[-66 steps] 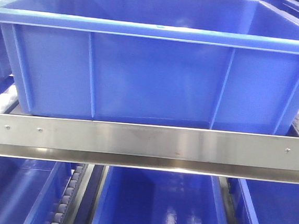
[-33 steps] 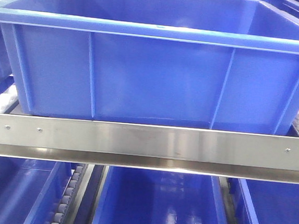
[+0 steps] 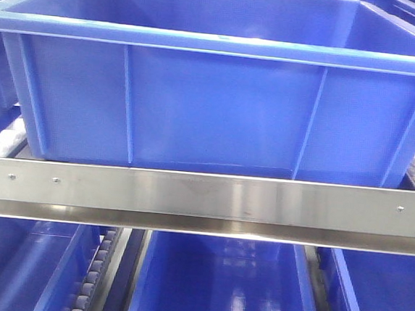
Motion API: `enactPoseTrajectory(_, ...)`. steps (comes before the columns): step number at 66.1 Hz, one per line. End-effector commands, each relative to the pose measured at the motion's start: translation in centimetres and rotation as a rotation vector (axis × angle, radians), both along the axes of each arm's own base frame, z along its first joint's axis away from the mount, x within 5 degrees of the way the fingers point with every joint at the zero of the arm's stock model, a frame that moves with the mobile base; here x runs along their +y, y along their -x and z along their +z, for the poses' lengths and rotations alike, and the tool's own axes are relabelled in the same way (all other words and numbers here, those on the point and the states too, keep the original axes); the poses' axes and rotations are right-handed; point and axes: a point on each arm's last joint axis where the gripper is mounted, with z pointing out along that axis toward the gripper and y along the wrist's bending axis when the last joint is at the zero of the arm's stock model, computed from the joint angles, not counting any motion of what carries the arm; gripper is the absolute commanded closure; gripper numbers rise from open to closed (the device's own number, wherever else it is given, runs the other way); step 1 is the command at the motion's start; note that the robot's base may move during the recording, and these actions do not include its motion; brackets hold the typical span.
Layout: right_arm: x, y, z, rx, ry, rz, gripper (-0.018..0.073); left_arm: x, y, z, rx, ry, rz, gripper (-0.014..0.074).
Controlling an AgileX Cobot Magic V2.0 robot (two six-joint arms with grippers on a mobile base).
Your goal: Grab silver tray and place in blue box
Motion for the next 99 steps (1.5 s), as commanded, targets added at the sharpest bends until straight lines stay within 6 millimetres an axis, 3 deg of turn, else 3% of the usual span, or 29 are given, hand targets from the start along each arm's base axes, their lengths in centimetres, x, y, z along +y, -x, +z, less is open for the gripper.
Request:
enactPoseTrajectory(1, 0.0, 0.3, 0.8, -0.103, 0.015, -0.001, 0.0511, 0.2, 0.4, 0.1, -0.133, 0.043, 0.024, 0.0691)
enactPoseTrajectory(20, 0.0, 0.3, 0.8, -0.103, 0.015, -0.001, 0.0511, 0.6, 0.5, -4.2, -0.111, 0.051, 0.077, 0.0691)
enactPoseTrajectory(29, 0.0, 0.3, 0.8, -0.103, 0.015, -0.001, 0.0511, 0.7, 0.9, -5.4, -0.086, 0.15, 0.068, 0.0692)
enactPoseTrajectory(58, 0.0, 0.3, 0.8, -0.103, 0.015, -0.001, 0.0511, 1.0, 1.7, -5.3, -0.101, 0.261, 0.069, 0.0693)
enactPoseTrajectory(99, 0.0, 0.3, 0.8, -0.104, 0.015, -0.001, 0.0511, 1.0, 1.7, -5.3, -0.101, 0.262, 0.069, 0.0693)
